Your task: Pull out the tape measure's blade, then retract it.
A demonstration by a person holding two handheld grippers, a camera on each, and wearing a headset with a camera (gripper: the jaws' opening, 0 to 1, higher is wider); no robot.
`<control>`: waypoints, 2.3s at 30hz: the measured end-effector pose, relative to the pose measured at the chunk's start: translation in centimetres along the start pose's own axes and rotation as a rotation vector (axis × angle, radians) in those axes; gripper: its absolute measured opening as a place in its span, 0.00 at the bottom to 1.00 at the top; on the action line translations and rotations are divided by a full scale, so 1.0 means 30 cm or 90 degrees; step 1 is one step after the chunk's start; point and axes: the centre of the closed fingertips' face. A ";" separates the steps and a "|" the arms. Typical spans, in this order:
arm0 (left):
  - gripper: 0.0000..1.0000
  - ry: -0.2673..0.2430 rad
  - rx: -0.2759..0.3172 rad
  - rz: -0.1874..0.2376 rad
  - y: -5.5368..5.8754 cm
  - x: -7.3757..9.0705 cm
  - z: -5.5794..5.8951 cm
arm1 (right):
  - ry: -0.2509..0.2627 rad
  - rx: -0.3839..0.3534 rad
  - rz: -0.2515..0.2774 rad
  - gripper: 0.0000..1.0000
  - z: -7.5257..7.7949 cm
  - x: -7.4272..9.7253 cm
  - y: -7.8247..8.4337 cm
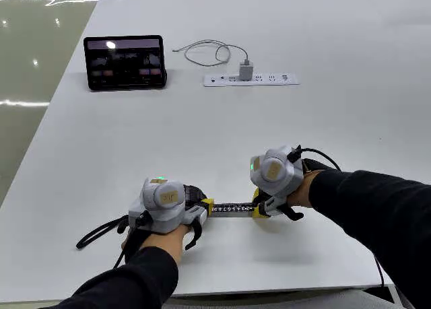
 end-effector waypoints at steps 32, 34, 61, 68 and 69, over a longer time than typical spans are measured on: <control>0.62 -0.002 0.001 -0.001 0.001 0.001 -0.002 | 0.002 -0.006 0.028 0.10 -0.006 -0.021 -0.058; 0.62 -0.002 0.002 -0.004 0.003 0.000 -0.002 | 0.002 -0.006 0.028 0.10 -0.005 -0.023 -0.060; 0.61 0.003 0.014 -0.008 0.000 0.000 -0.006 | 0.009 0.001 0.036 0.11 -0.012 -0.036 -0.103; 0.61 0.002 0.014 -0.007 0.000 0.001 -0.004 | 0.011 -0.005 0.058 0.11 -0.009 -0.042 -0.119; 0.61 0.002 0.015 -0.008 -0.001 0.000 -0.005 | 0.010 -0.005 0.059 0.11 -0.009 -0.043 -0.120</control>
Point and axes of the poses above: the centre of the closed fingertips' face, and the gripper's own axes: x roughly backward along the fingers, z roughly to its right, y roughly out of its underside, and after that the axes turned 3 degrees about -z, right-handed
